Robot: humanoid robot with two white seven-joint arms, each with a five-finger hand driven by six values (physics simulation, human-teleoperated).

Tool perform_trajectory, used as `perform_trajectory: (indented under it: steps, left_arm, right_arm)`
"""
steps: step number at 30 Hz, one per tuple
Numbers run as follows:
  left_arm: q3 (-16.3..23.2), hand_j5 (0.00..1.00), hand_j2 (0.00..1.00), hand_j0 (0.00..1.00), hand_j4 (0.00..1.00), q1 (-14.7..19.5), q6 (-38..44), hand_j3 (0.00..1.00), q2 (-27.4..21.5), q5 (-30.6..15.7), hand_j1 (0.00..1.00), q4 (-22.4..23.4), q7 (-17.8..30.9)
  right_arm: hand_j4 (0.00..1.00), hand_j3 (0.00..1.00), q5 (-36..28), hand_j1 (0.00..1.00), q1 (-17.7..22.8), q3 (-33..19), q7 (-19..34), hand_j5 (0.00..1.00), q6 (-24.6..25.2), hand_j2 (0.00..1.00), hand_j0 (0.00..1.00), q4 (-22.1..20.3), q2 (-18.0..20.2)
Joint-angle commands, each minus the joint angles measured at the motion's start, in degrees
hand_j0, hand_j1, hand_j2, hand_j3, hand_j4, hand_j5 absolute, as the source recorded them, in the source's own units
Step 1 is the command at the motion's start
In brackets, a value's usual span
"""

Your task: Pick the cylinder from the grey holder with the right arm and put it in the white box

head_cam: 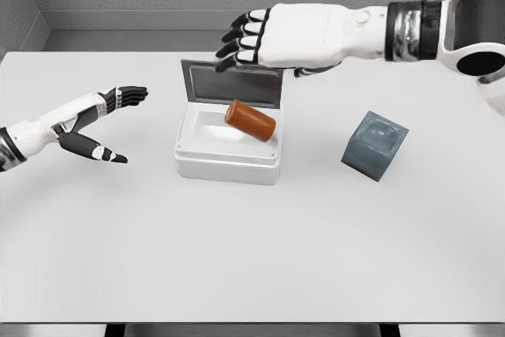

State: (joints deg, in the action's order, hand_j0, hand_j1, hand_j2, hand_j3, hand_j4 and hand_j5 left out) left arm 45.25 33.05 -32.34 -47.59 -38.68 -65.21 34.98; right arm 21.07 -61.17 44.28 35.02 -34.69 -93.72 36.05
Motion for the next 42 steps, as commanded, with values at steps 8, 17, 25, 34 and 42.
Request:
perform_trajectory:
  steps: [8,17,25,34,42]
  left_arm:
    - [-0.1,1.0,1.0,1.0,1.0,1.1,1.7,1.0,0.1,-1.2,1.0,0.2,0.0]
    - [-0.6,1.0,1.0,1.0,1.0,13.9,12.8,1.0,13.6,-0.9,1.0,13.6,0.0]
    - [-0.7,1.0,1.0,1.0,1.0,14.9,13.9,1.0,19.0,4.7,1.0,15.1,0.0]
    - [-0.9,1.0,1.0,1.0,1.0,15.0,13.7,1.0,19.0,4.4,1.0,14.4,0.0]
    - [-1.7,1.0,1.0,1.0,1.0,14.0,13.1,1.0,18.2,3.8,1.0,11.8,0.0]
  right_arm:
    - [1.0,1.0,-0.5,1.0,10.4,-14.7,0.0,1.0,-0.3,1.0,1.0,0.6,13.1]
    - [1.0,1.0,0.2,1.0,17.2,-14.9,0.0,1.0,-0.3,1.0,1.0,4.4,13.7]
    - [1.0,1.0,0.2,1.0,18.2,-14.6,0.0,1.0,-0.3,1.0,1.0,4.4,13.7]
    - [1.0,1.0,0.2,1.0,18.1,-13.4,0.0,1.0,-0.3,1.0,1.0,4.4,13.6]
    - [1.0,1.0,0.2,1.0,18.2,-13.3,0.0,1.0,-0.3,1.0,1.0,4.4,13.6]
